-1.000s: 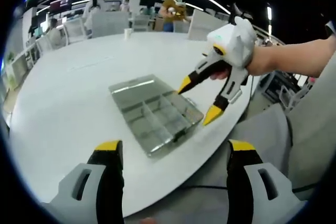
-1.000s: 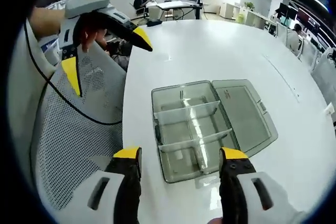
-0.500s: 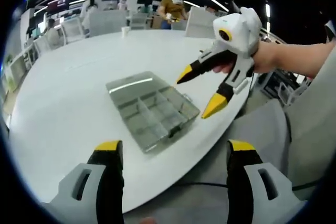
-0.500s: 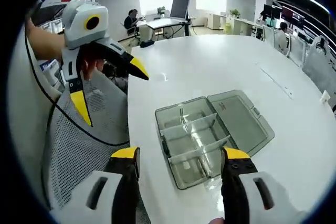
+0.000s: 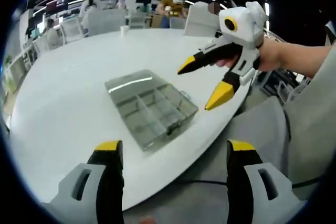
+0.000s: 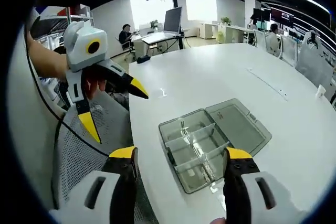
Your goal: Insert the divider into the dual guide fixture by aligning both edges with the guide slots and pushing it downward to the bottom, including one-sided entry, uneven engagement, binding, and posture correction.
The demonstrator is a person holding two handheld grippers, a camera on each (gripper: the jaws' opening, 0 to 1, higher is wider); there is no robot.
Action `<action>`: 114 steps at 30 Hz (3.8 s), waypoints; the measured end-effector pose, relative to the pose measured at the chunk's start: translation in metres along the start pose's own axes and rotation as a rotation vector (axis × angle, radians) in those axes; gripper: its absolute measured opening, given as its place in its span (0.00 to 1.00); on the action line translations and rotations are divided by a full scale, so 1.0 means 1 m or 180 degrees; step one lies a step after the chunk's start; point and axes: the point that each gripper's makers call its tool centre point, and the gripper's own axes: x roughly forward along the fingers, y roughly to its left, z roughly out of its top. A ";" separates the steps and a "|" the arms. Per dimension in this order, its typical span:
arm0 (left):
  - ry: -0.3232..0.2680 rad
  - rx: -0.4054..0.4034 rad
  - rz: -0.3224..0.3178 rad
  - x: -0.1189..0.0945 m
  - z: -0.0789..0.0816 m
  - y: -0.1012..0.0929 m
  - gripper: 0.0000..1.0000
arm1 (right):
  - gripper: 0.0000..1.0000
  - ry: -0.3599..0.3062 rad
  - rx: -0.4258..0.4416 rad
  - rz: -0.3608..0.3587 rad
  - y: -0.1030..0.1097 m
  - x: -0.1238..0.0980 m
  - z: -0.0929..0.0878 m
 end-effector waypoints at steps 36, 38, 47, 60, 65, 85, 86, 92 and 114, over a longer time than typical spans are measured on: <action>-0.0054 0.0013 0.0180 -0.020 0.006 0.024 0.80 | 0.69 -0.0356 0.0589 -0.0176 0.012 -0.013 -0.005; -0.0054 0.0011 0.0190 -0.021 0.006 0.026 0.80 | 0.69 -0.0344 0.0578 -0.0186 0.012 -0.013 -0.006; -0.0080 -0.0011 0.0236 -0.025 0.011 0.038 0.81 | 0.70 -0.0321 0.0619 -0.0219 0.014 -0.012 -0.007; -0.0088 -0.0038 0.0291 -0.028 0.014 0.050 0.84 | 0.71 -0.0385 0.0756 -0.0331 0.011 -0.018 -0.007; -0.0094 -0.0067 0.0291 -0.028 0.014 0.051 0.84 | 0.70 -0.0398 0.0781 -0.0366 0.010 -0.019 -0.007; -0.0054 0.0011 0.0325 -0.030 0.012 0.056 0.85 | 0.69 -0.0419 0.0872 -0.0442 0.013 -0.026 -0.012; -0.0048 0.0029 0.0331 -0.030 0.012 0.056 0.85 | 0.69 -0.0410 0.0871 -0.0453 0.012 -0.026 -0.013; -0.0016 0.0071 0.0347 -0.031 0.011 0.057 0.85 | 0.69 -0.0406 0.0893 -0.0478 0.010 -0.028 -0.014; 0.0090 0.0485 0.0301 -0.033 0.001 0.065 0.77 | 0.72 -0.0299 0.0953 -0.0616 0.005 -0.033 -0.029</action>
